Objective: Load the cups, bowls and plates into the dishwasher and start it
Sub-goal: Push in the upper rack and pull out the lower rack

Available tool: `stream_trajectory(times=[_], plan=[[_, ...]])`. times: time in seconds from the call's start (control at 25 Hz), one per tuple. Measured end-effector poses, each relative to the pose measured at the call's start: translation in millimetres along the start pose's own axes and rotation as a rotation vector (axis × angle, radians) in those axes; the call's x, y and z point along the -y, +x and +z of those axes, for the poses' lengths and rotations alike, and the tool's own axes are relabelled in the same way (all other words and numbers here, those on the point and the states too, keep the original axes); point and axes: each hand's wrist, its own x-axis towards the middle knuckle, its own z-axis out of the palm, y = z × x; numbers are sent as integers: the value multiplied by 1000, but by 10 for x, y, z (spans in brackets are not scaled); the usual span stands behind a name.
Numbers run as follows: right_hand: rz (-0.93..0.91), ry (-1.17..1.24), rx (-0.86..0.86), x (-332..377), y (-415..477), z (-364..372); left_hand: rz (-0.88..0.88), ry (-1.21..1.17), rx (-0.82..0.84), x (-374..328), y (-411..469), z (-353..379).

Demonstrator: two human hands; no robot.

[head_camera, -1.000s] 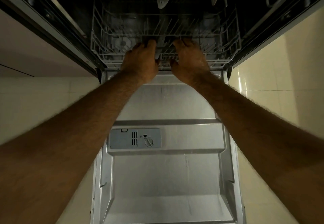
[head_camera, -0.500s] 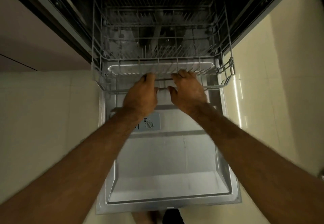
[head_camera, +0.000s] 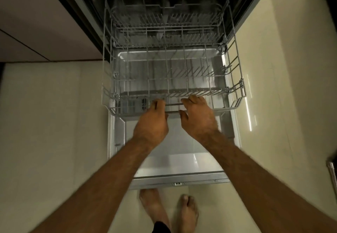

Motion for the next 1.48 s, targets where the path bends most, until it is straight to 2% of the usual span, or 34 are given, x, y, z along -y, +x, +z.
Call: stream_trajectory(times=[0.28, 0.8, 1.2, 1.48], plan=[[-16, 17, 70, 74, -690, 34, -91, -18, 53, -112, -683, 169], [5, 36, 38, 89, -1259, 220, -138, -27, 96, -126, -1223, 359], [21, 62, 65, 75, -1160, 120, -36, -14, 82, -89, -1173, 257], [-82, 74, 24, 368, -800, -486, -17, 66, -2, -170, -959, -381]])
